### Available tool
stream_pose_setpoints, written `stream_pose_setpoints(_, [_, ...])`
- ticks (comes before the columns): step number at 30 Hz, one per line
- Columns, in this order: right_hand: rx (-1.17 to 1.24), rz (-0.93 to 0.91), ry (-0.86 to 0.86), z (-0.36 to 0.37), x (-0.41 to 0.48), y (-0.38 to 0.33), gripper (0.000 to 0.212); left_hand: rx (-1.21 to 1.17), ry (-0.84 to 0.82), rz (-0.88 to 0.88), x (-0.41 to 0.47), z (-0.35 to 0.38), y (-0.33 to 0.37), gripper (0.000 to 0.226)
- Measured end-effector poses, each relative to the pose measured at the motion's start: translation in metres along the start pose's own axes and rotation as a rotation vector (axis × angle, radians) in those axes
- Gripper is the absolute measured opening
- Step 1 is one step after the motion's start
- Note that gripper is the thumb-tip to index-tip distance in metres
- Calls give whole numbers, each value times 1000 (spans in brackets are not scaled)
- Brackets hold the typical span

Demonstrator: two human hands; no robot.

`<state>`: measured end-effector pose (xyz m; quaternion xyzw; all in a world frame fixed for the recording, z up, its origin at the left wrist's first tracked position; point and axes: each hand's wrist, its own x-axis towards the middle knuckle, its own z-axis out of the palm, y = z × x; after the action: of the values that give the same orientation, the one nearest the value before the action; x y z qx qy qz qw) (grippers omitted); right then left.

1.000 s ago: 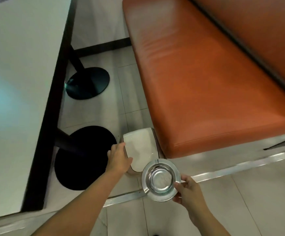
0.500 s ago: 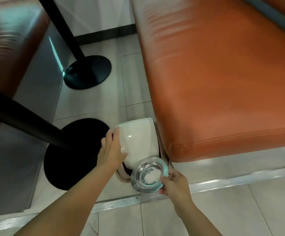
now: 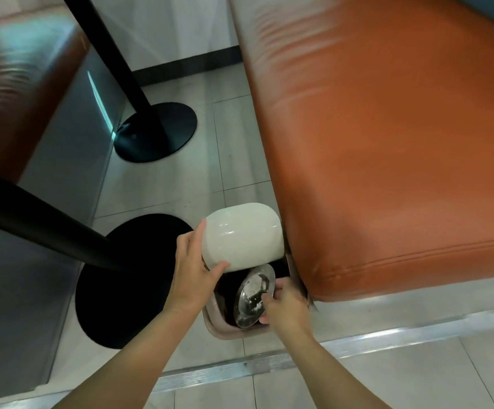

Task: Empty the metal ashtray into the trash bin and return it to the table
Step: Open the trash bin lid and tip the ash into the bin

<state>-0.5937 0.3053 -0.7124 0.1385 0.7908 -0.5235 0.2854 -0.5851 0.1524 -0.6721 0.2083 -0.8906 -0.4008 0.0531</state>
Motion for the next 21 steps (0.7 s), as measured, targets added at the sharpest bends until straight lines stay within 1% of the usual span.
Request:
stream_pose_setpoints(4, [-502, -180, -9, 4, 13, -6, 19, 17, 25, 78, -1, 0, -5, 81])
stream_pose_setpoints(6, [-630, -249, -52, 3, 16, -8, 17, 30, 23, 105, 0, -1, -6, 80])
stream_pose_setpoints(8, [-779, -341, -100, 2, 16, -8, 20, 47, 22, 110, 2, -2, -8, 81])
stream_pose_setpoints(11, [-1007, -595, -141, 4, 17, -8, 32, 71, 19, 114, 2, -4, -11, 82])
stream_pose_setpoints(13, [-1060, -714, -110, 4, 17, -7, 33, 72, 14, 110, 2, -3, -12, 82])
stream_pose_setpoints(15, [-1094, -772, -113, 6, 15, -2, 33, 66, 18, 110, 2, -2, -13, 82])
stream_pose_setpoints(18, [-1215, -798, -266, 9, 11, 14, 36, 66, 27, 115, 2, -2, -13, 82])
stream_pose_setpoints(19, [-1223, -792, -265, 9, 10, 17, 36, 71, 26, 120, 1, -2, -13, 82])
stream_pose_setpoints(21, [-1147, -761, -156, 6, 12, 19, 36, 77, 24, 130, 2, -2, -14, 82])
